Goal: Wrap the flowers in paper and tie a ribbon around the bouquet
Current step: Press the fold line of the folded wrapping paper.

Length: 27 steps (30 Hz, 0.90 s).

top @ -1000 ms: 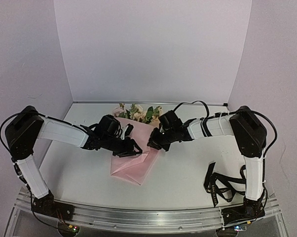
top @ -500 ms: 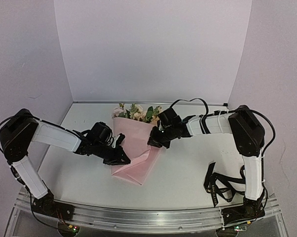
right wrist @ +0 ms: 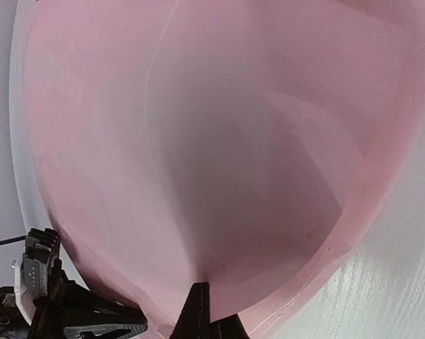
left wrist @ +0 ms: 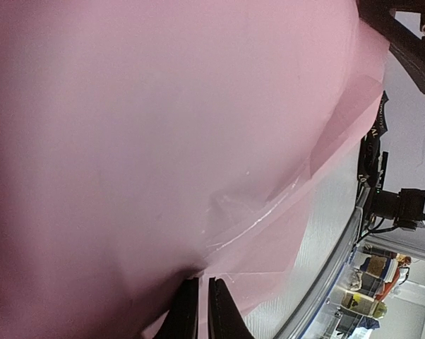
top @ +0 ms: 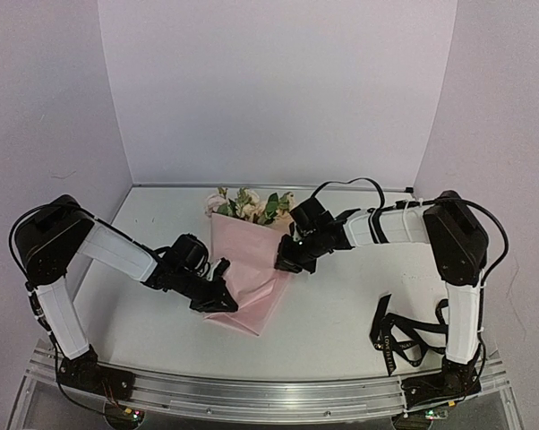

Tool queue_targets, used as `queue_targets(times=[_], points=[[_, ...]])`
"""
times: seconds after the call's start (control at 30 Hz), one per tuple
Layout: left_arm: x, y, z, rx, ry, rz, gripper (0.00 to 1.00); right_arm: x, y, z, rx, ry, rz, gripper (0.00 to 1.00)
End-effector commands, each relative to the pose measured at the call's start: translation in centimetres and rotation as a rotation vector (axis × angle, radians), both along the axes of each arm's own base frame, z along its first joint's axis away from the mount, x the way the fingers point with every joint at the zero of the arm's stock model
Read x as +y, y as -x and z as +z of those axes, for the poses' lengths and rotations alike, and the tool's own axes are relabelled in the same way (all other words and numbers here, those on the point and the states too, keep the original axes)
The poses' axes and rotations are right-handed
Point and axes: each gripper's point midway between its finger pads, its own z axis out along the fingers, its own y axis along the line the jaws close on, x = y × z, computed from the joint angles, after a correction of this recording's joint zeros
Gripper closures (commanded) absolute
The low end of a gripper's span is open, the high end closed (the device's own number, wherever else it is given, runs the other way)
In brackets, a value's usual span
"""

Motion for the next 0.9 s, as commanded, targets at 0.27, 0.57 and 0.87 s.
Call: queue_targets(times=[0.27, 0.57, 0.87], points=[[-1.9, 0.5, 2.2, 0.014, 0.142, 0.020, 0.93, -2.8, 0.5, 0.1, -0.024, 0.162, -0.004, 1.00], [-3.6, -2.5, 7.7, -0.106, 0.223, 0.078, 0.88, -4.0, -1.8, -1.6, -0.043, 0.192, 0.053, 1.00], [-4.9, -5.2, 6.7, -0.091, 0.209, 0.068, 0.90, -4.6, -3.6, -0.8, -0.065, 0.187, 0.094, 1.00]])
